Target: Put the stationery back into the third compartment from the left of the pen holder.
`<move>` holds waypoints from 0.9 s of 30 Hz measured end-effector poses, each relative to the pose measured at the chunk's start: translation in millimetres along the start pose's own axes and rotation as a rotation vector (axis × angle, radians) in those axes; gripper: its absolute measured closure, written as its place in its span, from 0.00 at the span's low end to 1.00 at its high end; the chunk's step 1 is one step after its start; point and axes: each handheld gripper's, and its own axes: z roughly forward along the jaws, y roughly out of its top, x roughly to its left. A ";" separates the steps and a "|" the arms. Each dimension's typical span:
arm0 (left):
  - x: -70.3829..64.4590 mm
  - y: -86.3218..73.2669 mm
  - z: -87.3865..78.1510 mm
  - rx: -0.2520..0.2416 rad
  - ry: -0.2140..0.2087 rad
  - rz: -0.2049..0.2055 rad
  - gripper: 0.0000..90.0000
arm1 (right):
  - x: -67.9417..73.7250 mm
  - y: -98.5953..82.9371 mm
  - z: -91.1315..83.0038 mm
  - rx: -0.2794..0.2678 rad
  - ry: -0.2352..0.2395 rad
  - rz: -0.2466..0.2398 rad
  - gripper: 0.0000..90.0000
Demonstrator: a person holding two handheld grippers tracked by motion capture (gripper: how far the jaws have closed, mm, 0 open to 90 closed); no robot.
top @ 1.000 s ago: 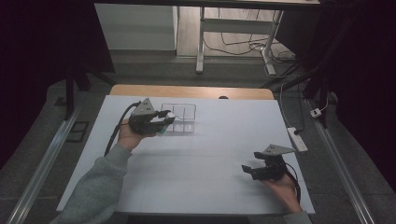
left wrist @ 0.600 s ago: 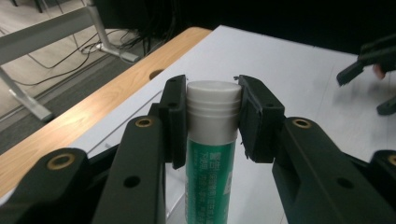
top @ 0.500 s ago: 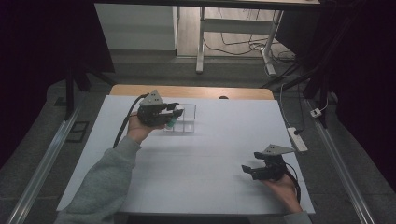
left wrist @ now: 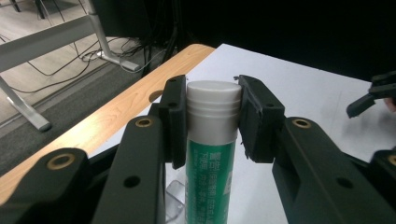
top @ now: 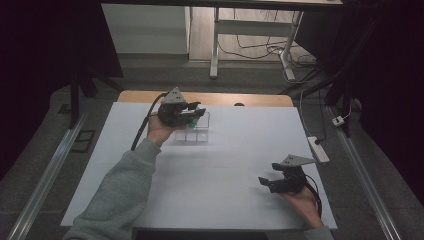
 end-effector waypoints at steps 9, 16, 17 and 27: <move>5.7 5.6 22.1 0.014 0.000 -0.014 0.72 | 0.2 0.0 -0.4 0.001 -0.005 -0.002 0.19; 6.2 8.8 35.8 0.013 0.001 -0.017 0.72 | 0.0 0.0 0.2 0.006 -0.002 -0.005 0.19; 6.4 9.4 37.3 0.012 0.002 -0.018 0.72 | 0.1 -0.1 0.5 0.003 0.003 -0.002 0.19; 13.7 7.8 50.3 -0.002 0.020 -0.042 0.71 | 0.4 0.1 -0.2 0.004 0.000 -0.007 0.19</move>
